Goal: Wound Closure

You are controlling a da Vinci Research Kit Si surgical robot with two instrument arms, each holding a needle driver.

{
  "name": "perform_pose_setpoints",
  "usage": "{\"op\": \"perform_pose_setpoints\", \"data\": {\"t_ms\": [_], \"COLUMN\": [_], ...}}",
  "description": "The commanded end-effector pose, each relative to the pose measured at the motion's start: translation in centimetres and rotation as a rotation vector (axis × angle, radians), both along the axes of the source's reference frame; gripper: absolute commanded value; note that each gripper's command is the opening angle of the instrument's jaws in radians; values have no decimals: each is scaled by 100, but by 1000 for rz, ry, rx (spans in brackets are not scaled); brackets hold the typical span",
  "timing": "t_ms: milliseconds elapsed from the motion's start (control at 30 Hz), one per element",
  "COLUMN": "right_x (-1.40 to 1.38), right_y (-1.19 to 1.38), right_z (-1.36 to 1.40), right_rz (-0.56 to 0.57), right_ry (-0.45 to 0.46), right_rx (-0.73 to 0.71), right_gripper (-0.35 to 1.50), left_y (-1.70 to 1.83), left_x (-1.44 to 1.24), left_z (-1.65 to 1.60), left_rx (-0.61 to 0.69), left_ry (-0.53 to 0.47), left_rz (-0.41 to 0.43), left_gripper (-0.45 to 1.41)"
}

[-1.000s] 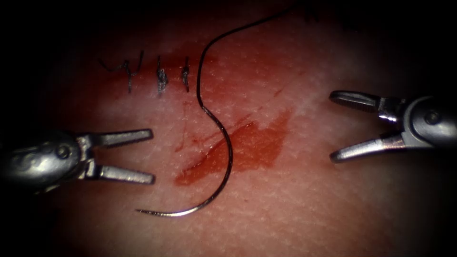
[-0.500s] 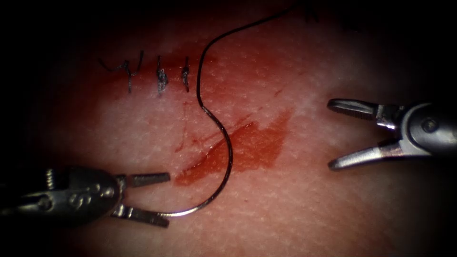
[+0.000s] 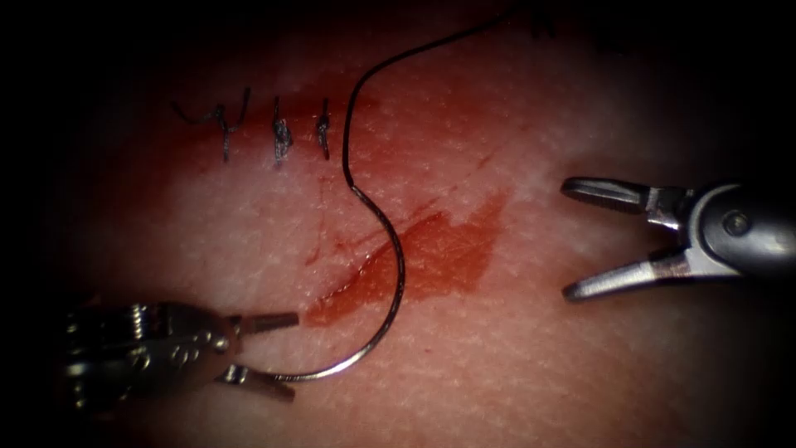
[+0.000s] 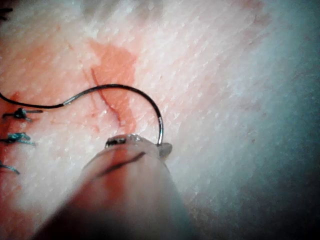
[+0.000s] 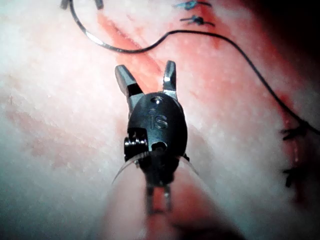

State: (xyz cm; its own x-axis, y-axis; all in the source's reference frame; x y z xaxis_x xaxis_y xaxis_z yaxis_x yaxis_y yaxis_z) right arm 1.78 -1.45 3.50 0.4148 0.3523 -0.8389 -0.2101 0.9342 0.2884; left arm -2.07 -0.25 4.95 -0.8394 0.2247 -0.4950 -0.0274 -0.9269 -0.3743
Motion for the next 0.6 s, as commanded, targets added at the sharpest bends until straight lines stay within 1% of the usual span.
{"op": "perform_pose_setpoints", "data": {"t_ms": [33, 100, 133, 200, 233, 267, 333, 467, 500, 567, 600], "right_x": [8, 9, 9, 11, 12, 13, 15, 18, 18, 19, 19], "right_y": [-2, -3, -3, -4, -5, -5, -6, -6, -6, -5, -3], "right_z": [6, 6, 6, 7, 7, 8, 8, 8, 8, 8, 8], "right_rz": [-1, 0, 0, 3, 9, 15, 25, 80, 101, 189, 233], "right_ry": [3, 3, 3, 2, 2, 1, -1, -13, -16, -5, 15], "right_rx": [0, -1, -1, 3, 13, 22, 38, 124, 160, 277, 315], "right_gripper": [90, 90, 88, 82, 80, 78, 78, 75, 72, 56, 48], "left_y": [-6, -6, -6, -5, -5, -6, -8, -6, -4, 1, 4], "left_x": [-5, -5, -5, -6, -6, -6, -7, -10, -11, -13, -15], "left_z": [8, 9, 8, 5, 4, 2, -2, -9, -12, -17, -20], "left_rx": [4, 5, 6, 9, 6, -1, -11, -41, -57, -101, -120], "left_ry": [-1, -3, -3, -4, 0, 8, 15, 26, 34, 46, 50], "left_rz": [5, 6, 6, 6, 3, -1, -2, 13, 14, 18, 15], "left_gripper": [52, 32, 12, -14, -39, -45, -45, -45, -45, -45, -45]}}
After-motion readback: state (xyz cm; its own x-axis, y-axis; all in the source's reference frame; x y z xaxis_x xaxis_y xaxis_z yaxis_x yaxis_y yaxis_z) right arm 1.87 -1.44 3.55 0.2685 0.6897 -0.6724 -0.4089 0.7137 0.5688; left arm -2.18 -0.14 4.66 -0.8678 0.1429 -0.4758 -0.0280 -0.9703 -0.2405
